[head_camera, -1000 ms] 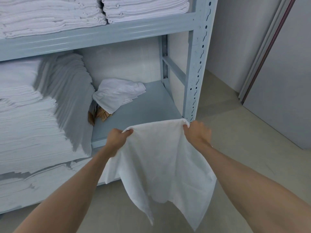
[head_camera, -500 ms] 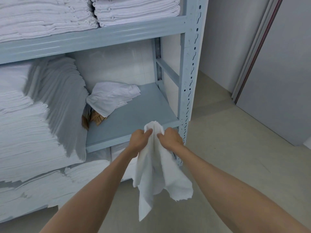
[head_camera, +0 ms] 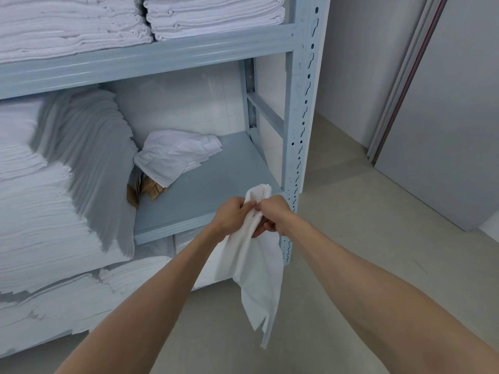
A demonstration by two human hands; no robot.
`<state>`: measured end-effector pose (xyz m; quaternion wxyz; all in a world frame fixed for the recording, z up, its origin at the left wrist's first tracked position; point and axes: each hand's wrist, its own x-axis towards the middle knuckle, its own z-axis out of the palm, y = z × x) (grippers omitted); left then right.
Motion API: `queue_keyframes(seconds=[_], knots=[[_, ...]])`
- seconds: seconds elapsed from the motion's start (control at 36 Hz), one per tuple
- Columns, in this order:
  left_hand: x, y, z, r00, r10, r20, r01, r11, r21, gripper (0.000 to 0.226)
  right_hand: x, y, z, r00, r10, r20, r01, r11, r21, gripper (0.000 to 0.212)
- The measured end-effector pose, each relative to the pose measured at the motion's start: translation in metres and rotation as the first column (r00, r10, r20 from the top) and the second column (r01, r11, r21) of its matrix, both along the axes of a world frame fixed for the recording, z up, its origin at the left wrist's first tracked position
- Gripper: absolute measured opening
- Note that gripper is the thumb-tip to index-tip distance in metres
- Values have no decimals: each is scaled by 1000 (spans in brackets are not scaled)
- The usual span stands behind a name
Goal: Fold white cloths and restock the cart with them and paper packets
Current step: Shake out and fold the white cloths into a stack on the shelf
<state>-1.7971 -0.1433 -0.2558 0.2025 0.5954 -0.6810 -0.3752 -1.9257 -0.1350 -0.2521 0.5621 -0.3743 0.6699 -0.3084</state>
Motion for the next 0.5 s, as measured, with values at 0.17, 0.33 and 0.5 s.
queue_keyframes(seconds=[0.17,0.33,0.5], knots=[[-7,-4,-1,993,108,37,-104,990,-98,45,-3,5,2,999,34,-4,-34,999,4,14],[-11,-7,5,997,4,83,2,997,-82,41,-2,5,2,1000,7,3,-7,1000,-26,14],[-9,-4,1,994,-67,86,73,995,-69,52,-10,3,2,999,-33,42,33,999,-8,10]])
